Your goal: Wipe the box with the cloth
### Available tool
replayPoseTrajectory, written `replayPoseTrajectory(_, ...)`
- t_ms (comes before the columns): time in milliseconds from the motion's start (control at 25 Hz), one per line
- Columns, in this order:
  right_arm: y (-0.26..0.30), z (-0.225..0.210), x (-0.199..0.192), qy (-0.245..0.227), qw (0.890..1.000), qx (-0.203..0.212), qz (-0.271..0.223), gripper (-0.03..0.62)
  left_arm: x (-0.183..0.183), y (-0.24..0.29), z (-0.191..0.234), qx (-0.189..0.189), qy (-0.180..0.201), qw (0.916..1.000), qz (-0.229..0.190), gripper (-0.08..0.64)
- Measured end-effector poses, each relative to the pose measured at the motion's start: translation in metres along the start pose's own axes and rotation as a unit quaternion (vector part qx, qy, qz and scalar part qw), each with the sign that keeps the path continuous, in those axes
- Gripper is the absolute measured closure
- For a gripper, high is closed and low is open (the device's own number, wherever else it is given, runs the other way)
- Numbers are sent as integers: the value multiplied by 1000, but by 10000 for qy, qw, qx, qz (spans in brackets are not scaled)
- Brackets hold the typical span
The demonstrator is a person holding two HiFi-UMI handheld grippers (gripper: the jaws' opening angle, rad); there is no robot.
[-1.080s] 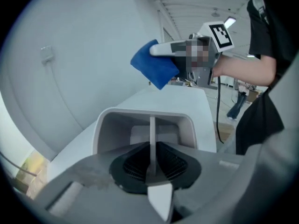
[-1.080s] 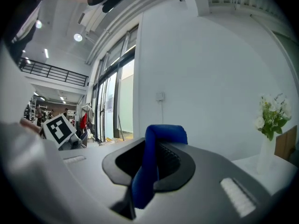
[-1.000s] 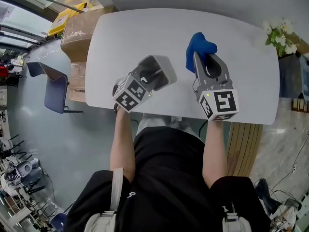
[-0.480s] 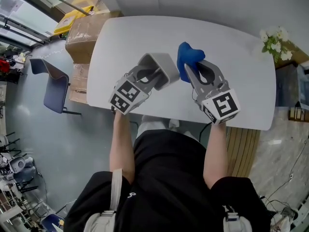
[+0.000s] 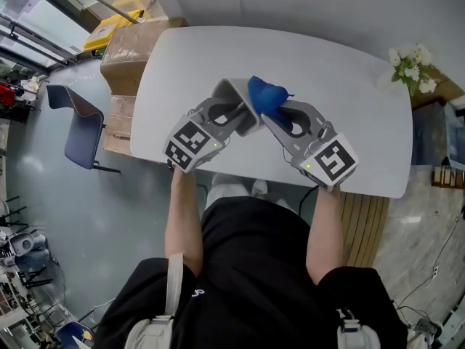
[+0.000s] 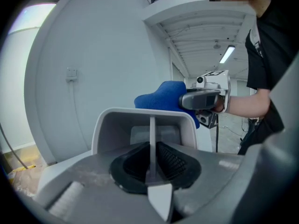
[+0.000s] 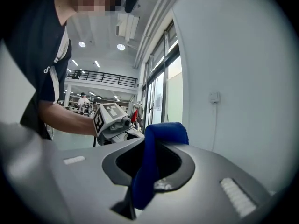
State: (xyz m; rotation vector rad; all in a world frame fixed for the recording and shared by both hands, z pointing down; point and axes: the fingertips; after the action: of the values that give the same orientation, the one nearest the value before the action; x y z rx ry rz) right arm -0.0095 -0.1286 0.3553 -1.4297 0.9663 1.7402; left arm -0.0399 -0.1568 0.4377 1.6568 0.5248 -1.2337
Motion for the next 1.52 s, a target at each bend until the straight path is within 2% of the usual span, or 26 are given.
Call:
replayPoseTrajectory(400, -4, 31, 11, -127, 9966, 802, 104, 537, 6, -3, -21, -382, 357, 9986, -64, 509)
replayPoseTrajectory(800, -5, 47, 19, -205, 9916, 1275, 11, 537, 3, -6, -49, -973, 852, 9916, 86, 509)
replayPoseTrajectory(1120, -6, 44, 23, -169, 9909, 1329, -112, 537, 2, -11, -73, -1673, 956, 9813, 14, 509)
replayPoseTrajectory(1360, -7, 43, 19, 13, 9887, 1493, -116, 537, -5, -19, -94, -2338, 844, 9686, -17, 506)
replayPoseTrajectory(1520, -12, 40, 16, 209, 9869, 1582, -231, 537, -6, -19, -102, -2629, 780, 9617, -21, 506)
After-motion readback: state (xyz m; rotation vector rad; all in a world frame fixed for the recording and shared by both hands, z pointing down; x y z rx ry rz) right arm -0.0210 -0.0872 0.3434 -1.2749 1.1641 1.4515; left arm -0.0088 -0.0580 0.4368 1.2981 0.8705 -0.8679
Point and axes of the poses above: the fingertips, and each gripper's own axes: y forward along the fingers, z to its left, x out of its top, and after that the axes turned 3 degrees about -y, right-handed
